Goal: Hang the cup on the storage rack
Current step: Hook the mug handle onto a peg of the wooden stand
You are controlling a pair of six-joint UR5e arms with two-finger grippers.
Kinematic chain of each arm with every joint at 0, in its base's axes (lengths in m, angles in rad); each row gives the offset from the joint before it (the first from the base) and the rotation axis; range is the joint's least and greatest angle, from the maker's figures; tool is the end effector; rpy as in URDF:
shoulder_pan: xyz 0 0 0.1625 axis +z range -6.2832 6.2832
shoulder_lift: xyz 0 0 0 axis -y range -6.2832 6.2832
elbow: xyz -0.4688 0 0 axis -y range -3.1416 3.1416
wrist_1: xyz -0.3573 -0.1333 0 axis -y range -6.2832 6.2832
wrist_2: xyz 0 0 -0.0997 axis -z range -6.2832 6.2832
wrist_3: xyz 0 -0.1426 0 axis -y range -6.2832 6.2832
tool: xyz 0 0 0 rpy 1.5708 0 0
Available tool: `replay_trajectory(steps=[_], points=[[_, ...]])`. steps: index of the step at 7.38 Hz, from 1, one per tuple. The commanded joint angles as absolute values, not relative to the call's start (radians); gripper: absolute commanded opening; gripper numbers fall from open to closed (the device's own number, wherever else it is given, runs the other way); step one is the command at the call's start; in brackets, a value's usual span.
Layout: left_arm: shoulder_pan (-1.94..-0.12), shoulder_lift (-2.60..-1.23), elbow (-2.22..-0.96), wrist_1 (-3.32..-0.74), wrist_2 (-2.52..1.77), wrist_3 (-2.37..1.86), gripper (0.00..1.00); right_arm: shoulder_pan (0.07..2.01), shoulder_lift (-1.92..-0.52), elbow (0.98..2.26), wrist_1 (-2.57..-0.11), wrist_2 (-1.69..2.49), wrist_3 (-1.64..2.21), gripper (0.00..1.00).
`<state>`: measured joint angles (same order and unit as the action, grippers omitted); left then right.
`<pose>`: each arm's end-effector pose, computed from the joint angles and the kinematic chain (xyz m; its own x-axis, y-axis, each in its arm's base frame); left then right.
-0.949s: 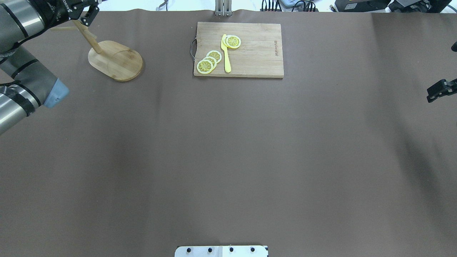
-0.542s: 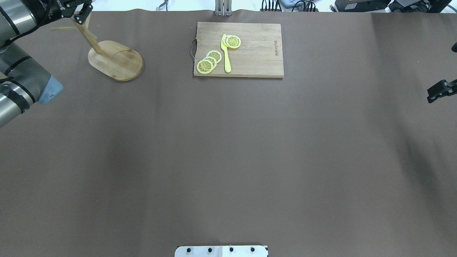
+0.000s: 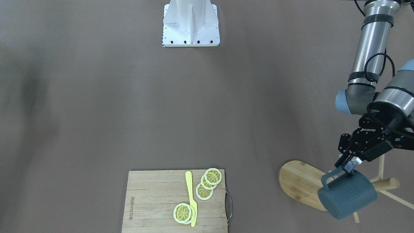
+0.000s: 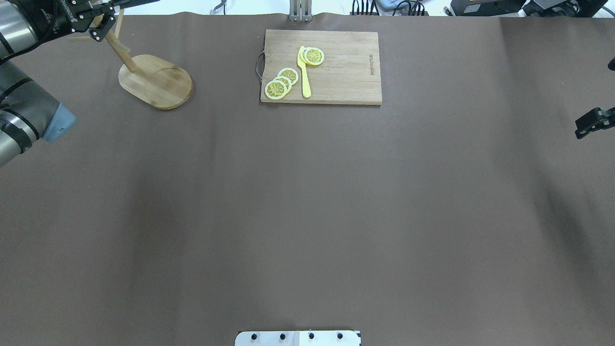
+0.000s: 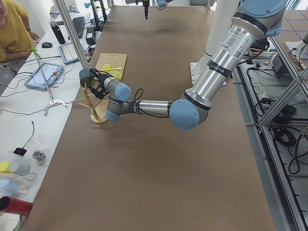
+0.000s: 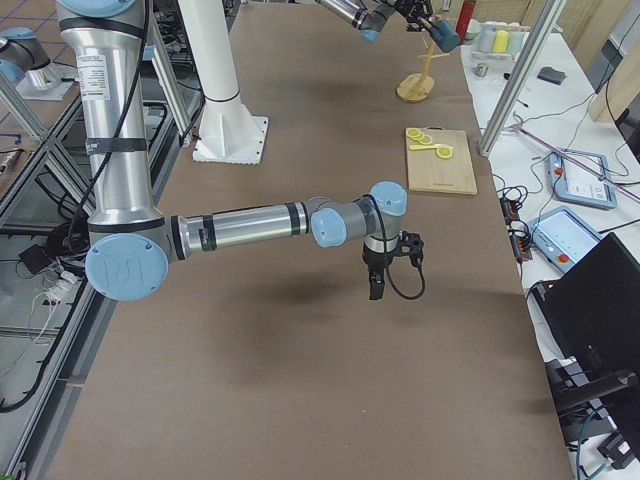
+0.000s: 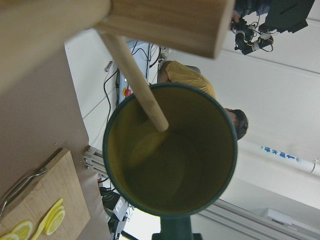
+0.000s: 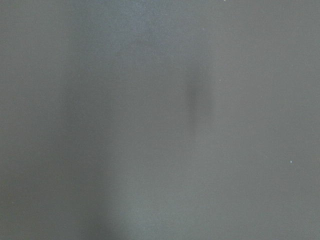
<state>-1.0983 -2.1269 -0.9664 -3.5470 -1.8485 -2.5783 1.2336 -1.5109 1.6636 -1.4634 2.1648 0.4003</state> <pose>0.2338 -0.6644 0.4366 -0.7101 -0.3972 -0.5813 0.2603 0.6190 -0.7410 -0.1176 -0.4970 0.6647 0.8009 -0.0222 0.5983 0.0082 0.9996 0.0261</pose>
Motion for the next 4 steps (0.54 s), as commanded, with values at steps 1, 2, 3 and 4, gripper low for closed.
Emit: replay_trajectory(steps=[1, 2, 3, 4], points=[[-1.127, -2.125, -0.953, -3.576, -1.899, -2.626, 0.0, 1.235, -1.509, 1.667, -1.463, 2.166, 0.402, 1.0], [-1.127, -2.123, -0.943, -3.592, -1.902, -2.628, 0.0, 1.235, -1.509, 1.67, -1.462, 2.166, 0.402, 1.0], [-1.127, -2.122, -0.924, -3.608, -1.913, -2.626, 0.0, 1.233, -1.509, 1.672, -1.462, 2.166, 0.402, 1.0], [-1.127, -2.12, -0.908, -3.608, -1.917, -2.628, 0.0, 1.235, -1.508, 1.674, -1.462, 2.166, 0.402, 1.0]])
